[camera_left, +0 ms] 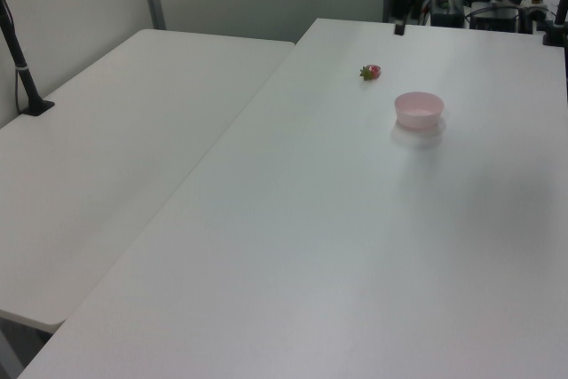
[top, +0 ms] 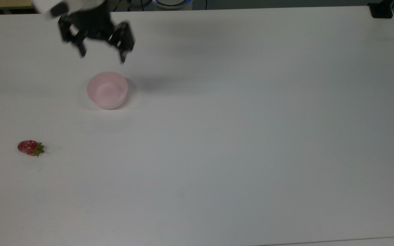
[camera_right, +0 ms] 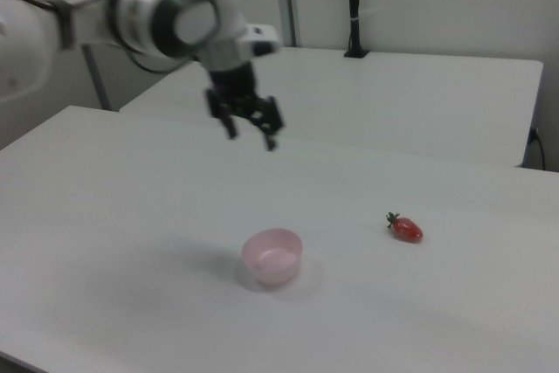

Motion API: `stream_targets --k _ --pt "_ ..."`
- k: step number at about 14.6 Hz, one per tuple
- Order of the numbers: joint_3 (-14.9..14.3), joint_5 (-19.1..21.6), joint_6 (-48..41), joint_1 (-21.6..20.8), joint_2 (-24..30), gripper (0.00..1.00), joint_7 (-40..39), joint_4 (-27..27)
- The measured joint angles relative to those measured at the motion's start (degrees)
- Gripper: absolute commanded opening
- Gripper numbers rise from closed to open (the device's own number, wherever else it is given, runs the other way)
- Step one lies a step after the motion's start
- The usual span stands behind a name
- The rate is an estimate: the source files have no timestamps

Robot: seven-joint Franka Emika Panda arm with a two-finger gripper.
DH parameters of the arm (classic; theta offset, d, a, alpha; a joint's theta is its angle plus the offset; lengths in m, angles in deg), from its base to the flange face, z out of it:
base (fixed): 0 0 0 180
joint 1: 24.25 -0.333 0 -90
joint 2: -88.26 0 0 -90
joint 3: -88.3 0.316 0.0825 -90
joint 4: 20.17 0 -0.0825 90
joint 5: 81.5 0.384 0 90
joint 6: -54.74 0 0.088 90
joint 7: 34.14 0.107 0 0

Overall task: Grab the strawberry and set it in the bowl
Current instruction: 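Lower the open gripper over the red strawberry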

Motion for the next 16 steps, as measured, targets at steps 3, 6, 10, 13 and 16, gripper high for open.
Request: stream_targets --k 3,6,10,13,16 --pt "-4.1 0.4 14.0 0.8 -8.6 1.00 1.9 -1.6" --pt "-7.4 0.5 27.9 1.2 -17.3 1.00 23.6 -2.9" --pt "-11.1 -4.6 36.7 1.5 -21.2 1.00 43.0 -3.3" --pt "-12.2 -7.9 40.4 1.8 -25.3 1.00 49.6 -4.7" --pt "-13.8 -10.1 40.5 1.8 -29.5 1.00 54.1 -7.6"
